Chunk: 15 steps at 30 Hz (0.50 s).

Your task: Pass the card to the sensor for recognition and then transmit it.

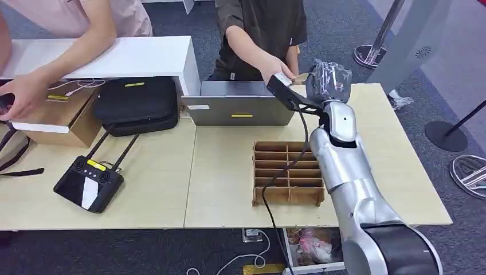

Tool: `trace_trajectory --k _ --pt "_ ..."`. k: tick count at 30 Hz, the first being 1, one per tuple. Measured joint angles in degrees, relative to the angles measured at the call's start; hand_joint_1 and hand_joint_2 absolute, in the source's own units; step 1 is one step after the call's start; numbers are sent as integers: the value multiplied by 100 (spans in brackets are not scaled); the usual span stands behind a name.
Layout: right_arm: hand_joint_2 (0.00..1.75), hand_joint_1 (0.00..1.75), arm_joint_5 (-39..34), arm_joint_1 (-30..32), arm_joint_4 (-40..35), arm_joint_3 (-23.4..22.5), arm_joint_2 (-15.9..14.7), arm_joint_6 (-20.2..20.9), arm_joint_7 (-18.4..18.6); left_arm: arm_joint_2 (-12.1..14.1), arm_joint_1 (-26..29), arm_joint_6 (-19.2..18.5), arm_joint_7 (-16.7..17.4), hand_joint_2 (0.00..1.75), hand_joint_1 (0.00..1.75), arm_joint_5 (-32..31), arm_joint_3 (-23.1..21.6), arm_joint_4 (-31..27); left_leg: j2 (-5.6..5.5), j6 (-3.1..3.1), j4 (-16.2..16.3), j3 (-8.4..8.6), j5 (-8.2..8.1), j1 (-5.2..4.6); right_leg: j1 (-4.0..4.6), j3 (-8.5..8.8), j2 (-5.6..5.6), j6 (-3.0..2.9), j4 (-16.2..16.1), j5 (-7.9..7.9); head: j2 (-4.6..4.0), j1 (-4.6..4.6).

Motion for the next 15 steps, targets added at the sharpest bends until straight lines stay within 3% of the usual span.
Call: trace_trajectory --k 15 --pt "175 175 -355 75 -404 -225 -50 127 15 0 -1 33 -2 0 0 92 -39 0 0 0 0 0 0 0 0 -2 1 0 -1 0 0 2"
